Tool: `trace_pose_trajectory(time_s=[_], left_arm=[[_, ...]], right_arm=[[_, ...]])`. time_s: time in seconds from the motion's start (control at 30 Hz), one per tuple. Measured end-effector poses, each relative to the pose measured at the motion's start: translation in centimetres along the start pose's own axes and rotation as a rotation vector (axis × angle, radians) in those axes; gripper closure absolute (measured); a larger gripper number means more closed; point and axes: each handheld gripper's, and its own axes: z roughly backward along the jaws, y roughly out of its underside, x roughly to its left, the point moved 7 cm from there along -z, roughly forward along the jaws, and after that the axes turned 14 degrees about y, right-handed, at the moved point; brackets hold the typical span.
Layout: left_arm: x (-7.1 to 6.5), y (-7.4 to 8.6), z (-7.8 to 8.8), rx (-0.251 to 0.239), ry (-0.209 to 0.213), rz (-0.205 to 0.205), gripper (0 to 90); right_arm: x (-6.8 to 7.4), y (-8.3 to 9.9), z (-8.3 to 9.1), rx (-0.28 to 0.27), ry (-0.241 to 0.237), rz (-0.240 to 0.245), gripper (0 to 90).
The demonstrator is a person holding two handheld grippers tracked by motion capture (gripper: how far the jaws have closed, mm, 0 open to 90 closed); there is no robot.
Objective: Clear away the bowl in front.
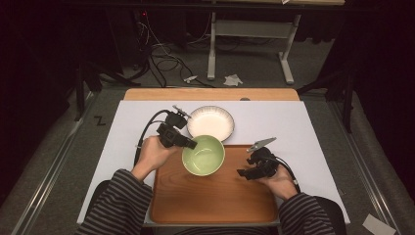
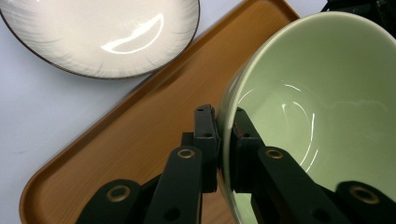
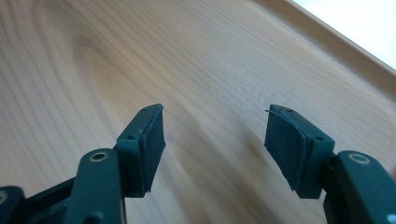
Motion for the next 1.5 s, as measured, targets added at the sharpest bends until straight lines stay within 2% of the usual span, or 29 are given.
trace_pose_trajectory(time_s=[0.37,0.77,1.5], left_arm=[[0.3,1.6,-0.8,0.03,0.007,0.008,84.5],[0.9,3.0,-2.9,0.077,-0.013,0.01,84.4],[1.6,4.5,-5.5,0.127,-0.039,0.011,84.2]], right_arm=[[0.0,0.0,0.0,-0.002,0.002,0.001,38.9],[-0.1,0.0,0.1,-0.002,0.004,0.004,38.9],[-0.1,0.0,0.1,-0.005,0.002,-0.003,38.9]])
